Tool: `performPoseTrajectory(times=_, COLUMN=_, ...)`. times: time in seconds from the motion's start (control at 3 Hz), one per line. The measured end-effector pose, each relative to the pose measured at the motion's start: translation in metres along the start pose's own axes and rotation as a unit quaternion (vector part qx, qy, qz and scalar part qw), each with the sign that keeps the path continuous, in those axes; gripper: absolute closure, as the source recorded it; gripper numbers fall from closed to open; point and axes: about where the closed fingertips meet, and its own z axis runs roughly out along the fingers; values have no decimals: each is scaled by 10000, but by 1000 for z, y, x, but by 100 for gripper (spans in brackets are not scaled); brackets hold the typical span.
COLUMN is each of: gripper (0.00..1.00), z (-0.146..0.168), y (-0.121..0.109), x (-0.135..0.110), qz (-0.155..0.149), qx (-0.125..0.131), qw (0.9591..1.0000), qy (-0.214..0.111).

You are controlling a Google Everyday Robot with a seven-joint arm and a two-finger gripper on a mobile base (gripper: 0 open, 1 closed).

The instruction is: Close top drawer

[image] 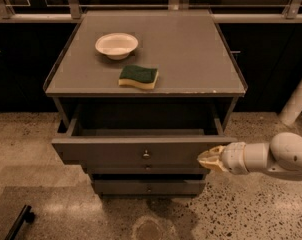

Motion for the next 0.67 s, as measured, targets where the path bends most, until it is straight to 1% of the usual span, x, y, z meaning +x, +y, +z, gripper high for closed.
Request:
performPoseTrajectory(times=0.33, gripper=100, z=0, y=2, x=0, qz=-1, qx=0, qw=10000, qy=0)
performPoseTrajectory(times=0.67, gripper=100, z=3, y=-20, x=-31, qz=-603, qx=366, qw=9975, qy=92)
